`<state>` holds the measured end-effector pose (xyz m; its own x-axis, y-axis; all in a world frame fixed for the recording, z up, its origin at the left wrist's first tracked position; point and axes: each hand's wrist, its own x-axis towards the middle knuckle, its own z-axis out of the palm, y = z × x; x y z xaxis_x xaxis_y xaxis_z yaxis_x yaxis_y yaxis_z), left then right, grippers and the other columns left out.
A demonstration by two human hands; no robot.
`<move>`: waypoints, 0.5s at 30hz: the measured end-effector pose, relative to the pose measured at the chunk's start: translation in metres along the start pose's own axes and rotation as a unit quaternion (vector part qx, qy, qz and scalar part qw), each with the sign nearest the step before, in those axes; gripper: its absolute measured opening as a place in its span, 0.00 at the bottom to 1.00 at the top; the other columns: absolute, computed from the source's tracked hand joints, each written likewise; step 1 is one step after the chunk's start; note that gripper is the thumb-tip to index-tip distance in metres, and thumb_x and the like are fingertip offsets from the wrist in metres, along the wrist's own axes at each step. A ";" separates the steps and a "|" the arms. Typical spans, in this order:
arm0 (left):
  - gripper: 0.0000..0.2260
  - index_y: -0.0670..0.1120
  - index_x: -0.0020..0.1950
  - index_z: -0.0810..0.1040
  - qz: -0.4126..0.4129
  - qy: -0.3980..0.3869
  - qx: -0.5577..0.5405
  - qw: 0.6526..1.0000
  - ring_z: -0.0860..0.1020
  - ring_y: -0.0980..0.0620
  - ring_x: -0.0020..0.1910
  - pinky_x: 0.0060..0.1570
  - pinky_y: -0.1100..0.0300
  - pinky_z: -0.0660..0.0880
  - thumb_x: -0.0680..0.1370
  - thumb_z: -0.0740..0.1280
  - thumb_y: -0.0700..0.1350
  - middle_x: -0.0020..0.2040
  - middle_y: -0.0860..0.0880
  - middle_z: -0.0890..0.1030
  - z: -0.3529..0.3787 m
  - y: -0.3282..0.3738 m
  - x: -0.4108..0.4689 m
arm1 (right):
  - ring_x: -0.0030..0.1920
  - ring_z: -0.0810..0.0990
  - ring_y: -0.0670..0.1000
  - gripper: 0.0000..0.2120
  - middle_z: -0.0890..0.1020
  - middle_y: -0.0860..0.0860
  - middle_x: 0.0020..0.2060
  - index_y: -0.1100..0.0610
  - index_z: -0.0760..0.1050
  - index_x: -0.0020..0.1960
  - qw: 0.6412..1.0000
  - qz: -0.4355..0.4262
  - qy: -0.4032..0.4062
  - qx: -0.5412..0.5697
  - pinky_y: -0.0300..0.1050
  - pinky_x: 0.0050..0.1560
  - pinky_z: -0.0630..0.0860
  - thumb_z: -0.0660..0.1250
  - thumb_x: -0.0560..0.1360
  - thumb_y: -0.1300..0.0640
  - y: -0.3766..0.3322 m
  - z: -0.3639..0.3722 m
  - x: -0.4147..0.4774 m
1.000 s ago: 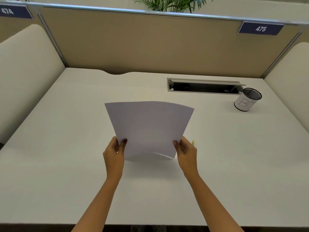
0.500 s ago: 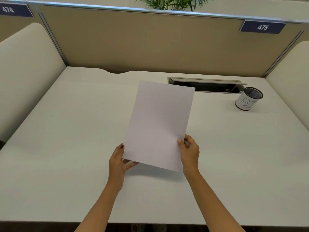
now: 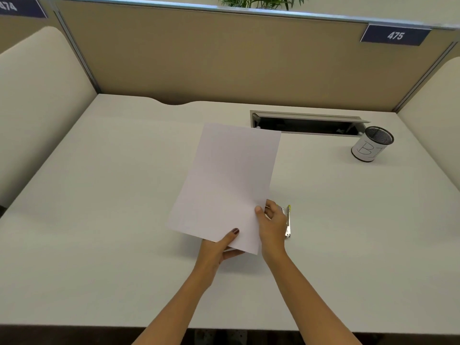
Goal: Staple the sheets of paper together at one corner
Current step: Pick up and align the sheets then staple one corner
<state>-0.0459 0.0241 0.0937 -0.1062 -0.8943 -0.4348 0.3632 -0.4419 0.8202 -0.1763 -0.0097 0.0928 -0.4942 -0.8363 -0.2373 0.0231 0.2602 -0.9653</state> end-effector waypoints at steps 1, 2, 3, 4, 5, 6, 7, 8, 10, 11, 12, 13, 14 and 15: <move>0.20 0.53 0.61 0.73 -0.002 0.005 -0.002 1.000 0.83 0.49 0.51 0.42 0.49 0.82 0.73 0.71 0.38 0.55 0.51 0.82 0.002 0.000 0.001 | 0.53 0.82 0.53 0.09 0.84 0.52 0.50 0.48 0.77 0.49 1.000 -0.004 -0.004 0.001 0.56 0.57 0.78 0.65 0.76 0.61 -0.001 0.001 -0.001; 0.19 0.54 0.59 0.74 -0.003 0.008 -0.006 1.000 0.83 0.51 0.50 0.41 0.51 0.82 0.73 0.71 0.37 0.53 0.52 0.83 0.004 0.001 0.001 | 0.52 0.82 0.53 0.10 0.84 0.52 0.49 0.47 0.77 0.48 1.000 -0.008 -0.007 0.003 0.55 0.56 0.79 0.65 0.76 0.61 -0.002 0.002 -0.002; 0.19 0.55 0.57 0.74 -0.004 0.009 -0.008 1.000 0.83 0.53 0.48 0.40 0.53 0.81 0.72 0.72 0.37 0.51 0.54 0.83 0.006 0.001 0.001 | 0.52 0.83 0.53 0.10 0.84 0.52 0.49 0.46 0.77 0.47 1.000 -0.012 -0.011 0.006 0.55 0.55 0.79 0.65 0.76 0.62 -0.004 0.002 -0.003; 0.19 0.56 0.56 0.75 -0.003 0.009 -0.007 1.000 0.83 0.54 0.47 0.40 0.54 0.81 0.72 0.72 0.37 0.50 0.55 0.83 0.007 0.001 0.001 | 0.51 0.83 0.54 0.10 0.84 0.52 0.48 0.47 0.77 0.47 1.000 -0.017 -0.016 0.012 0.54 0.54 0.80 0.64 0.76 0.62 -0.005 0.001 -0.002; 0.19 0.56 0.56 0.75 -0.001 0.009 -0.003 1.000 0.83 0.54 0.47 0.40 0.55 0.81 0.72 0.72 0.36 0.50 0.56 0.83 0.006 0.002 0.001 | 0.51 0.83 0.53 0.09 0.84 0.52 0.48 0.48 0.77 0.47 0.999 -0.024 -0.021 0.016 0.52 0.53 0.80 0.64 0.76 0.62 -0.007 0.001 -0.002; 0.19 0.55 0.56 0.75 0.001 0.010 0.001 1.000 0.83 0.54 0.48 0.40 0.56 0.81 0.71 0.73 0.36 0.50 0.55 0.83 0.006 0.002 0.001 | 0.51 0.83 0.53 0.09 0.84 0.52 0.48 0.48 0.77 0.48 0.999 -0.029 -0.024 0.020 0.50 0.52 0.80 0.64 0.76 0.62 -0.008 0.000 -0.001; 0.20 0.55 0.57 0.74 0.003 0.012 0.009 1.000 0.83 0.54 0.48 0.39 0.56 0.81 0.71 0.73 0.36 0.51 0.55 0.83 0.006 0.002 0.002 | 0.51 0.83 0.53 0.09 0.84 0.52 0.48 0.48 0.77 0.48 0.999 -0.033 -0.029 0.019 0.48 0.51 0.80 0.64 0.76 0.62 -0.009 0.000 0.000; 0.21 0.55 0.57 0.74 0.006 0.016 0.018 1.000 0.82 0.53 0.49 0.39 0.57 0.81 0.71 0.73 0.37 0.52 0.54 0.82 0.006 0.002 0.002 | 0.51 0.83 0.52 0.09 0.84 0.52 0.49 0.47 0.76 0.48 0.999 -0.035 -0.034 0.019 0.47 0.51 0.80 0.64 0.77 0.62 -0.010 0.000 0.001; 0.22 0.54 0.59 0.73 0.012 0.027 0.035 0.999 0.81 0.52 0.50 0.38 0.58 0.81 0.70 0.74 0.37 0.54 0.53 0.81 0.005 0.003 0.003 | 0.50 0.83 0.51 0.10 0.84 0.51 0.49 0.47 0.76 0.48 0.998 -0.038 -0.044 0.022 0.45 0.50 0.80 0.64 0.77 0.62 -0.011 0.001 0.001; 0.23 0.53 0.60 0.72 0.015 0.033 0.042 0.998 0.81 0.53 0.51 0.37 0.60 0.80 0.70 0.74 0.37 0.54 0.53 0.80 0.005 0.004 0.003 | 0.50 0.83 0.51 0.11 0.84 0.51 0.49 0.46 0.76 0.48 0.998 -0.040 -0.049 0.021 0.44 0.50 0.80 0.64 0.77 0.62 -0.011 0.000 0.002; 0.24 0.52 0.61 0.71 0.019 0.037 0.048 0.998 0.80 0.53 0.51 0.36 0.60 0.80 0.70 0.74 0.36 0.53 0.53 0.80 0.005 0.005 0.003 | 0.49 0.83 0.50 0.11 0.84 0.51 0.48 0.46 0.76 0.48 0.997 -0.041 -0.055 0.021 0.44 0.48 0.80 0.64 0.77 0.62 -0.011 0.000 0.002; 0.25 0.52 0.62 0.71 0.025 0.038 0.054 0.997 0.80 0.53 0.51 0.36 0.60 0.80 0.70 0.74 0.36 0.54 0.53 0.80 0.003 0.006 0.004 | 0.47 0.83 0.49 0.11 0.84 0.51 0.48 0.47 0.76 0.48 0.997 -0.040 -0.062 0.023 0.41 0.46 0.80 0.64 0.77 0.62 -0.012 0.000 0.003; 0.26 0.52 0.63 0.70 0.029 0.040 0.061 0.997 0.80 0.52 0.52 0.36 0.60 0.81 0.70 0.75 0.36 0.54 0.53 0.79 0.003 0.006 0.004 | 0.45 0.83 0.47 0.10 0.84 0.51 0.47 0.48 0.76 0.48 0.996 -0.038 -0.070 0.027 0.38 0.42 0.79 0.64 0.77 0.63 -0.012 -0.001 0.004; 0.27 0.52 0.63 0.69 0.034 0.042 0.067 0.996 0.79 0.52 0.52 0.36 0.60 0.80 0.69 0.75 0.36 0.55 0.53 0.79 0.002 0.007 0.005 | 0.43 0.83 0.46 0.09 0.84 0.50 0.46 0.49 0.76 0.48 0.996 -0.035 -0.077 0.026 0.35 0.39 0.78 0.64 0.77 0.63 -0.012 -0.002 0.005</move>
<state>-0.0458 0.0166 0.0977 -0.0058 -0.9158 -0.4017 0.2396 -0.3913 0.8885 -0.1809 -0.0165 0.1037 -0.3578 -0.9166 -0.1786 0.0407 0.1757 -0.9836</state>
